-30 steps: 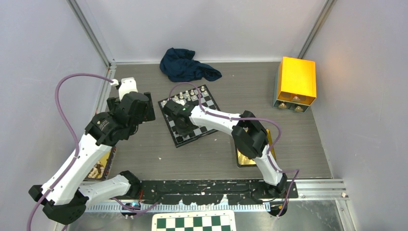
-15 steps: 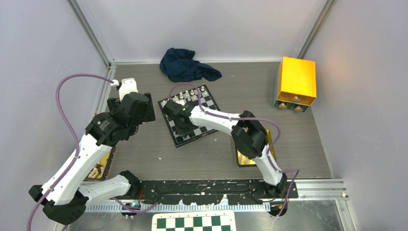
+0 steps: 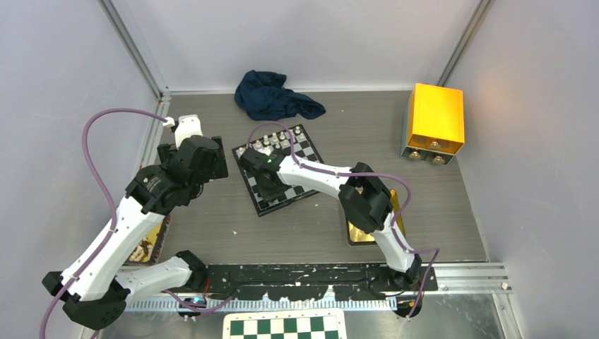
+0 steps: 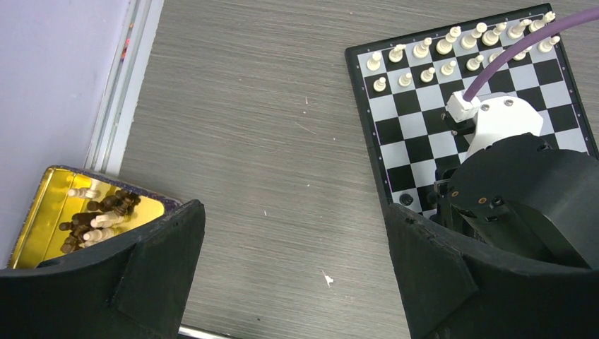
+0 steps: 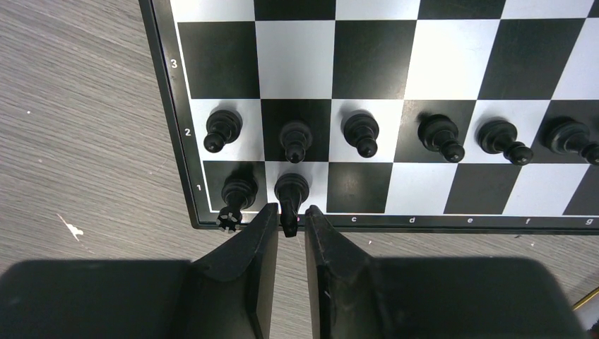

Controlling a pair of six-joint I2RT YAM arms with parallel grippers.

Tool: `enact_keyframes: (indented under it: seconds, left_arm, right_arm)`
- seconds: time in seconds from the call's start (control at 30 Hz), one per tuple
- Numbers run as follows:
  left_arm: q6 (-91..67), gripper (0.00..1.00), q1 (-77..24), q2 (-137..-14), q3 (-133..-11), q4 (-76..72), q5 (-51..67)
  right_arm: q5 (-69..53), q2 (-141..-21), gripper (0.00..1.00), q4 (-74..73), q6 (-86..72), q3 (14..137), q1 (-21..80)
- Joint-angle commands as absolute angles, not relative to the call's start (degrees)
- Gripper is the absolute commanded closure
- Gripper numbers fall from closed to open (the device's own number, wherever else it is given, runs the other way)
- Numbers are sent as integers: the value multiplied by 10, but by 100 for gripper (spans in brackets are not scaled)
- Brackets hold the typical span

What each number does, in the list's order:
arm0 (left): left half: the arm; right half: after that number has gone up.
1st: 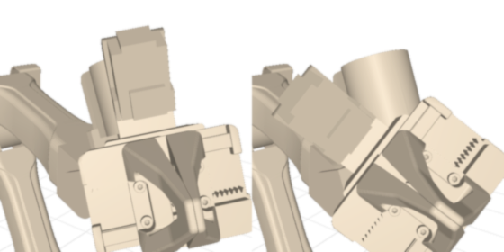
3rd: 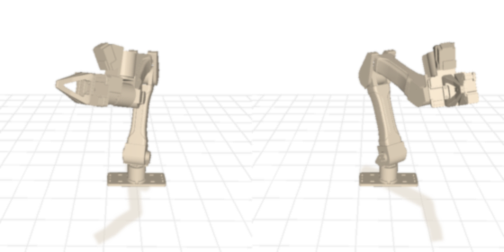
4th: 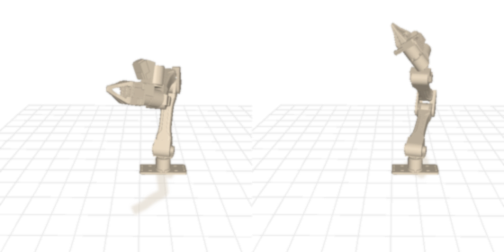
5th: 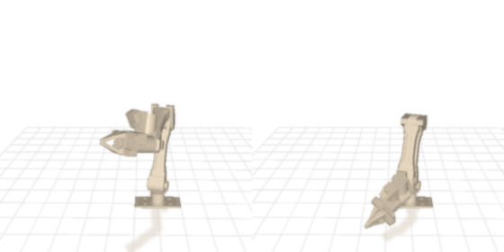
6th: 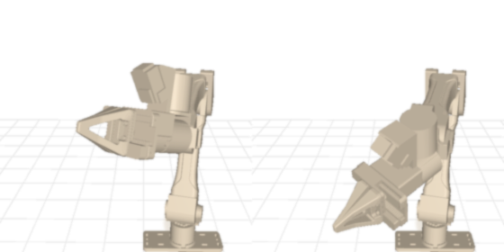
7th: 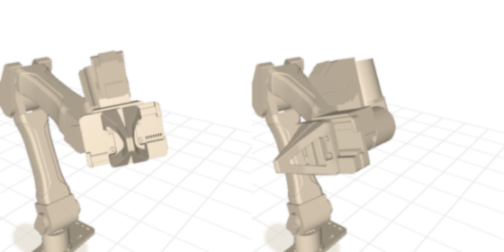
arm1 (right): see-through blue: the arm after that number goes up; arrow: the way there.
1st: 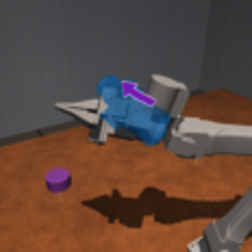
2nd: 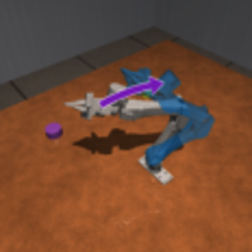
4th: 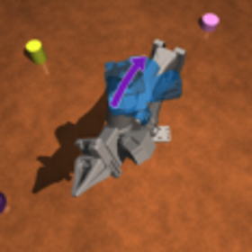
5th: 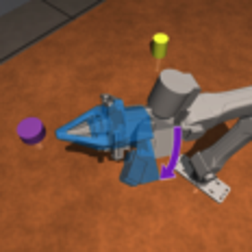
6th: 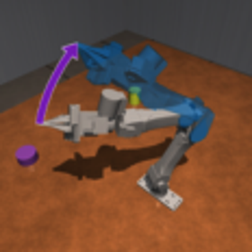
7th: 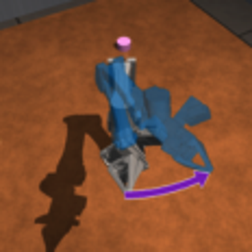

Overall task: Set up the chess pieces on the board
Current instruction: Place the chess piece on the chessboard, then move the storage box to the center of the board.

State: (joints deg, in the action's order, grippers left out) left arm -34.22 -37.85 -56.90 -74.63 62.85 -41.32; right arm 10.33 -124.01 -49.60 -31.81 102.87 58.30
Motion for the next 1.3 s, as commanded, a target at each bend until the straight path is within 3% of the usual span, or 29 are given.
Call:
enact_keyframes:
  seconds: [0.0,0.7,1.27]
  left_arm:
    - [-344,1,-376,-561,-749,609,-416]
    - [-342,1,-374,-573,-764,612,-425]
    - [-335,0,-377,-710,-802,525,-341]
  right_arm:
    - [103,-1236,73,-498,-315,1052,586]
    - [139,-1152,71,-514,-313,1039,586]
    - [252,-776,64,-530,-463,668,462]
